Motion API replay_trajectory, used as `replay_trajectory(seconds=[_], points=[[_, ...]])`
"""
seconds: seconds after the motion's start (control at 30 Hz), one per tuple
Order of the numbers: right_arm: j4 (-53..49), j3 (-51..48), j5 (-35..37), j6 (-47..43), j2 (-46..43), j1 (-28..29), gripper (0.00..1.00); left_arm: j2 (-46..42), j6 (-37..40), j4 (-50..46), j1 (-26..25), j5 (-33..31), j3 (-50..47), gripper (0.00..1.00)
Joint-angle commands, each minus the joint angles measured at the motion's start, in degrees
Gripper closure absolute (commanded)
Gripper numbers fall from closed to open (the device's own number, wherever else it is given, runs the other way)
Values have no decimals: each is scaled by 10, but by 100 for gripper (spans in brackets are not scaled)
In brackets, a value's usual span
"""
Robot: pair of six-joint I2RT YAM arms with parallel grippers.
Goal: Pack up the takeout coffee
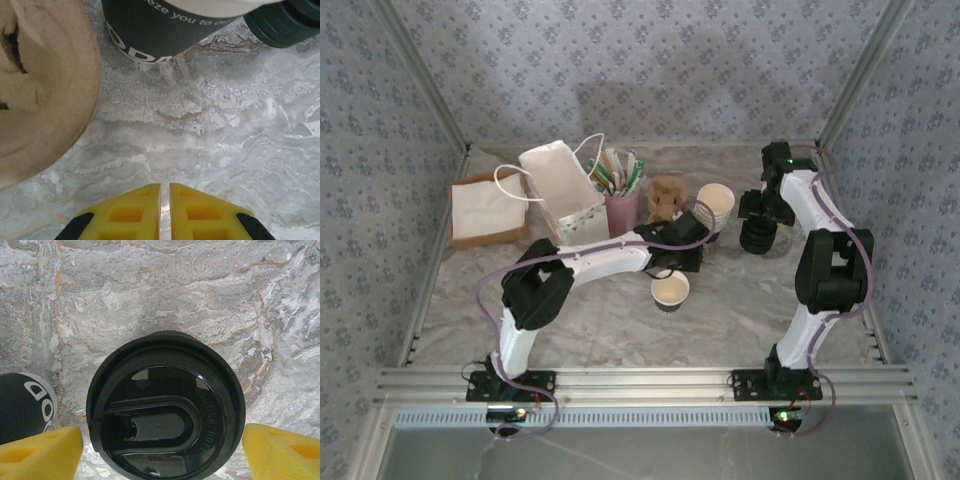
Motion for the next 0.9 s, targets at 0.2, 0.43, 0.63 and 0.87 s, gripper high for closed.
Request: replay_trajectory(seconds=[0.2,0.43,0.63,0.87], points=[[-8,21,2,-10,21,3,20,-68,-8,17,-7,-14,-28,86],[-11,23,6,-11,25,3,22,-74,-6,16,-7,-14,-32,86],[-13,22,7,-11,23,3,27,-75,-5,15,-6,-14,-29,86],[-18,22,5,-9,4,3,27,-75,-3,13,-6,-14,-28,86]])
